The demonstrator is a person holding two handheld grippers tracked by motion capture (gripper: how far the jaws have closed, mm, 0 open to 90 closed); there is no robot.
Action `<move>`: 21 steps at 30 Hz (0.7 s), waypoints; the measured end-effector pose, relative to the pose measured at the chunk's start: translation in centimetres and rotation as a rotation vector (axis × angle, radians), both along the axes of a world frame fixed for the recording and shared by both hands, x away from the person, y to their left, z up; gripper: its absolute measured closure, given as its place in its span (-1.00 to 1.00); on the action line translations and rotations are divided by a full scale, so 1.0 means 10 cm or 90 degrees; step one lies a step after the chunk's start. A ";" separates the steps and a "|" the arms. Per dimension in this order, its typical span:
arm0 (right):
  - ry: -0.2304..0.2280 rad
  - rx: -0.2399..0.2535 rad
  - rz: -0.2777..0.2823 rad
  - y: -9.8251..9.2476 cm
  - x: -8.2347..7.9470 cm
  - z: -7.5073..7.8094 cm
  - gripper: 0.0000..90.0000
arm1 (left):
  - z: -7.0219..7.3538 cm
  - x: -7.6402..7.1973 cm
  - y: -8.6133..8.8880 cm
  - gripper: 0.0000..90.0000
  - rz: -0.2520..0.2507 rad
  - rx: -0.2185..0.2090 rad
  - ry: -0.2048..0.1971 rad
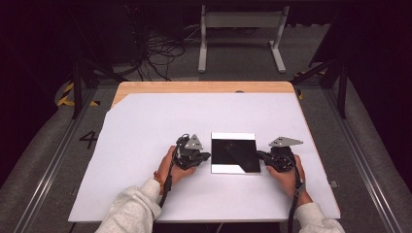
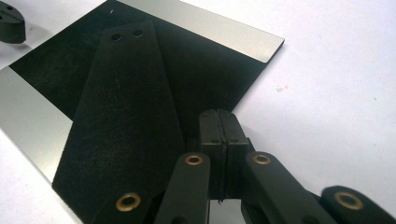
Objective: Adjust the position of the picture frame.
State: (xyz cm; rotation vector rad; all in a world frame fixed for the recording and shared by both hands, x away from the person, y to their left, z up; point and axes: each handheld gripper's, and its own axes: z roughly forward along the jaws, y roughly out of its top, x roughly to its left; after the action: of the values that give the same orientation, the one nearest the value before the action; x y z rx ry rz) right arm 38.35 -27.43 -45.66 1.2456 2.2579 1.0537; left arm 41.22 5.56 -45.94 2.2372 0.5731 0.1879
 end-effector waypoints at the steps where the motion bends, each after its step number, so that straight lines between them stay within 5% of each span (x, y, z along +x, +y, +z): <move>1: -0.001 -0.001 0.000 0.01 0.00 0.00 1.00 | -0.01 0.01 0.01 1.00 0.002 0.000 0.003; 21: -0.010 -0.021 0.012 0.16 -0.05 0.00 1.00 | -0.02 -0.08 0.02 1.00 -0.035 0.021 0.027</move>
State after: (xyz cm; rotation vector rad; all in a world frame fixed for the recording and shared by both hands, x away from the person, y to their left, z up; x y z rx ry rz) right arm 37.85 -25.81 -45.66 1.2006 2.2704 1.0251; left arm 40.46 5.80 -46.11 2.2911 0.5338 0.1222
